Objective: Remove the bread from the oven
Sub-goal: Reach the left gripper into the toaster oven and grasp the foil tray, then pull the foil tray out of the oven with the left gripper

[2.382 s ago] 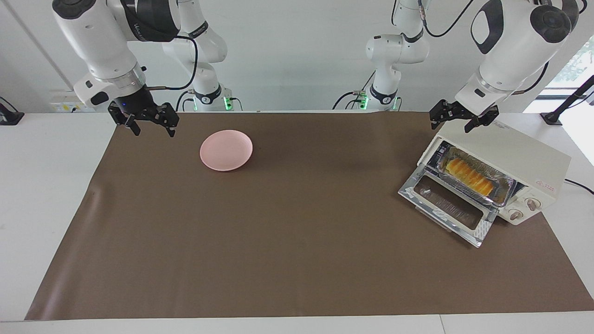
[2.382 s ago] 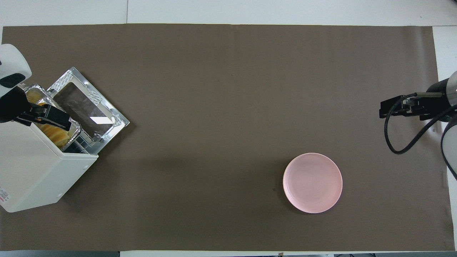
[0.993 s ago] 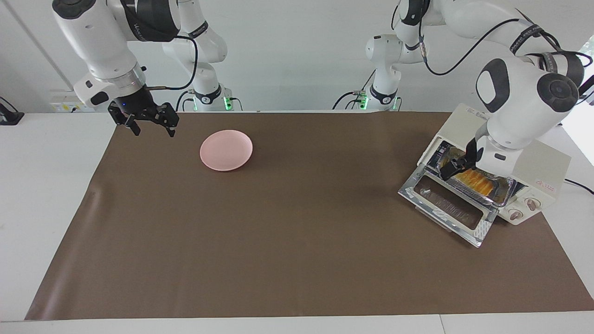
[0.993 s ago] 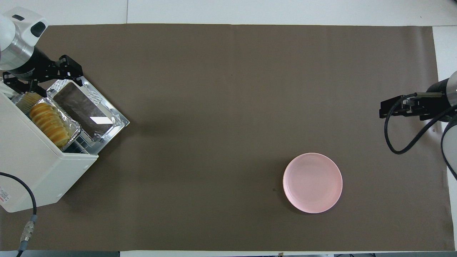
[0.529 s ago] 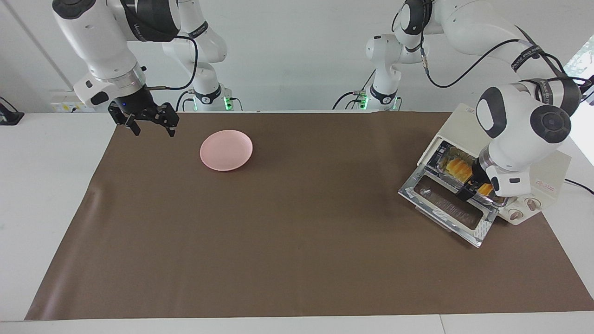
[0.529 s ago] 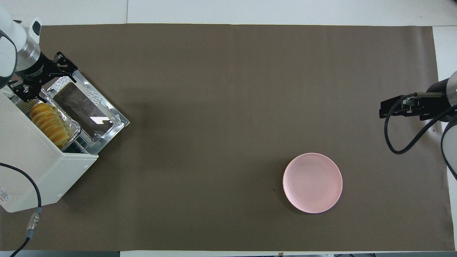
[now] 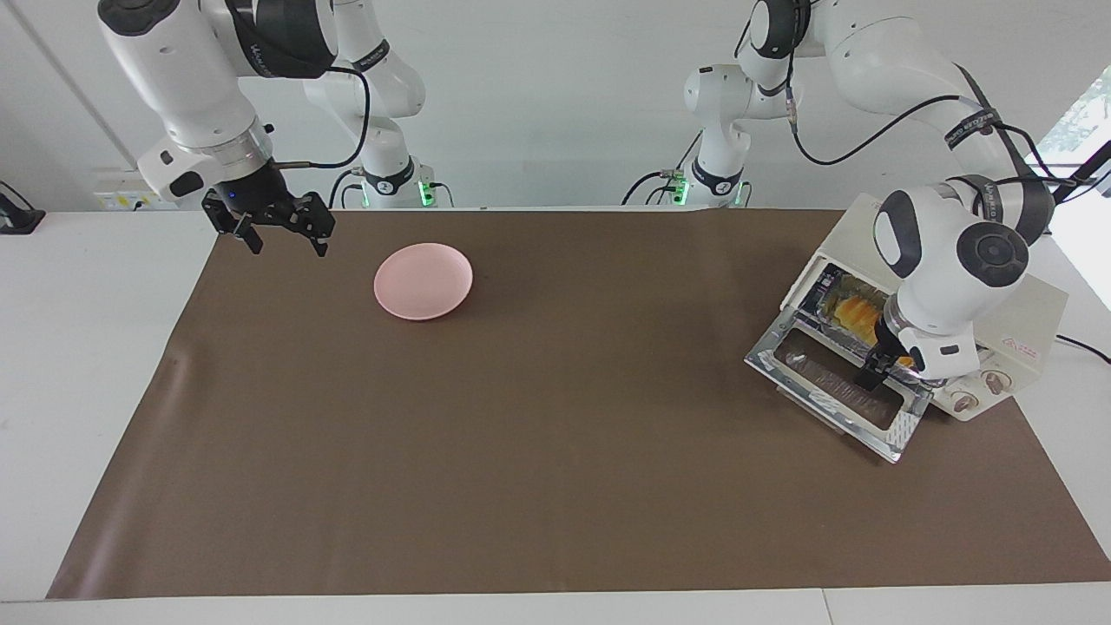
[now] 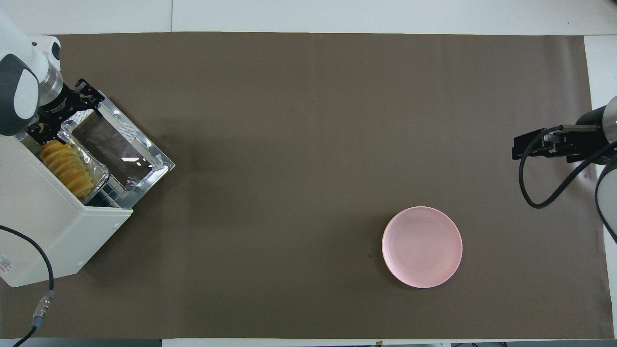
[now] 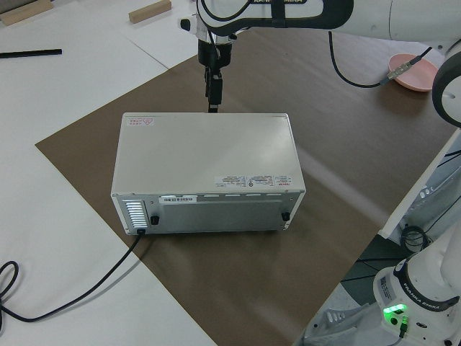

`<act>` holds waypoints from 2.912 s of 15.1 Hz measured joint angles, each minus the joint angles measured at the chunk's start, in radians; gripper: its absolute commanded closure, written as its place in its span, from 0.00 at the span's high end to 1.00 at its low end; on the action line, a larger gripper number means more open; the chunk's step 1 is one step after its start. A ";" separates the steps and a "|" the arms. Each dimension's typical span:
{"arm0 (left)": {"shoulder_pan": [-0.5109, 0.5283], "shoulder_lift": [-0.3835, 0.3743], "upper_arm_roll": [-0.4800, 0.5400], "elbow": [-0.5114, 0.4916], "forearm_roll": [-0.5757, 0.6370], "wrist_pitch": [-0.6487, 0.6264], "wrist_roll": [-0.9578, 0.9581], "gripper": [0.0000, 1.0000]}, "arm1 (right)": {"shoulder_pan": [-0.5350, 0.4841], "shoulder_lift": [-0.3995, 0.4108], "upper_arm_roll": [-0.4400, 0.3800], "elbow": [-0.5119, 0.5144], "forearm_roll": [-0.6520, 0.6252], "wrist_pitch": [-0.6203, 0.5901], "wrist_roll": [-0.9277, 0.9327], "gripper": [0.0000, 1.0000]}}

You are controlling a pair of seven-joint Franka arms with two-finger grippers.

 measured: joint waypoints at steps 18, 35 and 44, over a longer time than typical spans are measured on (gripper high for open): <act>0.010 -0.011 0.001 -0.121 0.033 0.117 -0.054 0.00 | 0.000 0.000 0.000 0.000 0.000 0.000 0.000 1.00; -0.287 0.091 -0.033 0.157 -0.122 0.065 -0.069 0.00 | 0.000 0.000 0.000 0.000 0.000 0.000 0.000 1.00; -0.630 0.118 -0.030 0.187 -0.160 0.049 -0.158 0.00 | 0.000 0.000 0.000 0.000 0.000 0.000 0.000 1.00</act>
